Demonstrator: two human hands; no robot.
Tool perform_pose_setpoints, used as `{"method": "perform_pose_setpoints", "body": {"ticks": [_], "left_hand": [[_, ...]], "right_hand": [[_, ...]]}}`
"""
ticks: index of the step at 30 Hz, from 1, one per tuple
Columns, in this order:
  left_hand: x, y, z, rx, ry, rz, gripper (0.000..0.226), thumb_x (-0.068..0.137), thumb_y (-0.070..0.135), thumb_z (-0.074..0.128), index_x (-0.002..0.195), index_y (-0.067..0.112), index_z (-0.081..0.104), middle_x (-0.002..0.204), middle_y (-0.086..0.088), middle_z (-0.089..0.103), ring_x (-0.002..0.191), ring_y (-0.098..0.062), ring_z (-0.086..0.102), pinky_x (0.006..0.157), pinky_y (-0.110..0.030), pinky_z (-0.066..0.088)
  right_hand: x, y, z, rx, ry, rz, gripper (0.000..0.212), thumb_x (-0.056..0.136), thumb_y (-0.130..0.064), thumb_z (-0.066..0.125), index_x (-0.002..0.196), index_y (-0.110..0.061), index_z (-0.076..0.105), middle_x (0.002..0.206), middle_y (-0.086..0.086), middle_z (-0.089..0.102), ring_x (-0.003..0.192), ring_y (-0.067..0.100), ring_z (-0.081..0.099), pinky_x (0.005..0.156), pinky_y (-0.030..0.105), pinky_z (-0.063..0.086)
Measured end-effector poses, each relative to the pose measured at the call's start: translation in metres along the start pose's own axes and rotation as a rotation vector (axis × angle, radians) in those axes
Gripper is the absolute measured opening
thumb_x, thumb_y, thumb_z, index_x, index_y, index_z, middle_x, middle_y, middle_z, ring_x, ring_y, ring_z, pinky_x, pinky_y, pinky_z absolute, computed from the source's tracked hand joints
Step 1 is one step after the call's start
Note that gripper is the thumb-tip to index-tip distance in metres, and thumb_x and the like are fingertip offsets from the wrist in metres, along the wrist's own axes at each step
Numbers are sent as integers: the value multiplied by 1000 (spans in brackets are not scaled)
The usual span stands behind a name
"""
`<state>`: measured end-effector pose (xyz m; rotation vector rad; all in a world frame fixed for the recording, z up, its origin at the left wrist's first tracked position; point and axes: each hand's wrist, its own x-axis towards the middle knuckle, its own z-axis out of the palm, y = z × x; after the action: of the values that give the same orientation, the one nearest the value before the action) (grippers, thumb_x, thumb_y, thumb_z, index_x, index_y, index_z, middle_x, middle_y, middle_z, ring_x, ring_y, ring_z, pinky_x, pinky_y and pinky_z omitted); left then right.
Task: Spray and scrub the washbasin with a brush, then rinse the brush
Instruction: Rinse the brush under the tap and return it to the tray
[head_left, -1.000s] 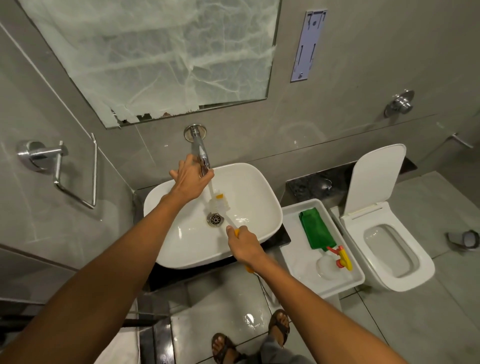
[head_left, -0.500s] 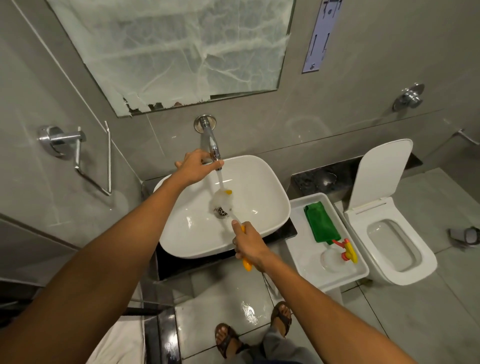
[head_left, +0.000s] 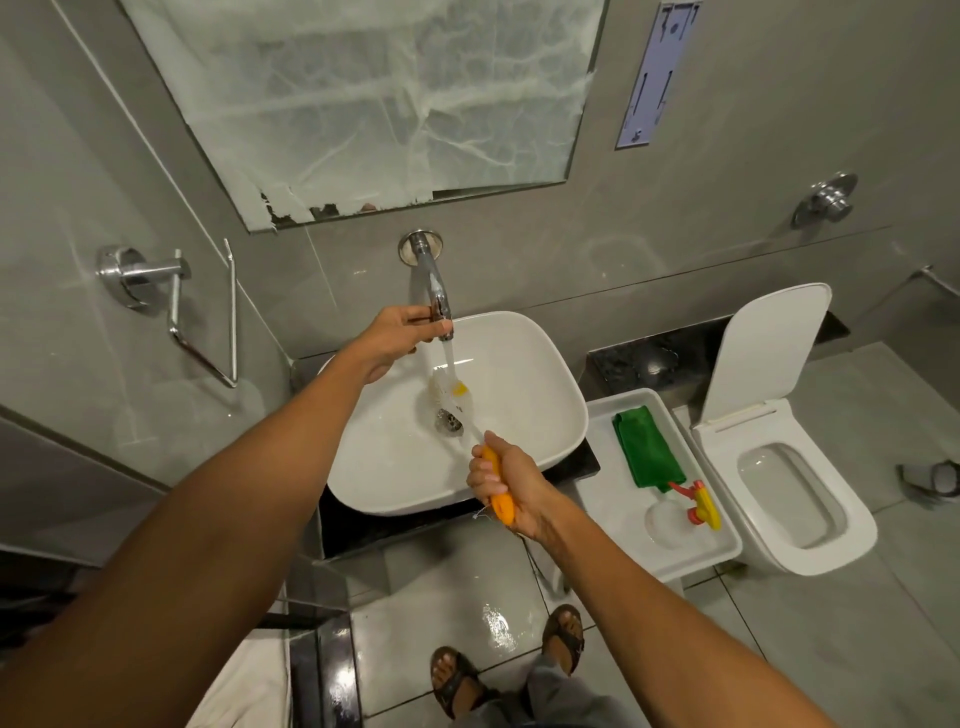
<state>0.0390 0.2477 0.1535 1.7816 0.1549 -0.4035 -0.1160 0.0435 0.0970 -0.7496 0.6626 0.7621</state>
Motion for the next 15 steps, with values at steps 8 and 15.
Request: {"method": "perform_pose_setpoints", "body": {"ticks": [8, 15], "left_hand": [[2, -2, 3, -27, 31, 11, 47, 92, 28, 85, 136, 13, 75, 118, 5, 78, 107, -5, 65, 112, -33, 37], [5, -4, 1, -34, 39, 32, 47, 92, 26, 86, 135, 11, 75, 134, -4, 77, 138, -22, 64, 130, -43, 34]], "right_hand": [[-2, 7, 11, -1226, 458, -558, 46, 111, -47, 40, 125, -4, 52, 110, 21, 69, 101, 40, 68, 89, 51, 57], [1, 1, 6, -263, 204, -185, 39, 112, -42, 42, 83, -16, 46, 60, -3, 33, 40, 7, 30, 34, 17, 26]]}}
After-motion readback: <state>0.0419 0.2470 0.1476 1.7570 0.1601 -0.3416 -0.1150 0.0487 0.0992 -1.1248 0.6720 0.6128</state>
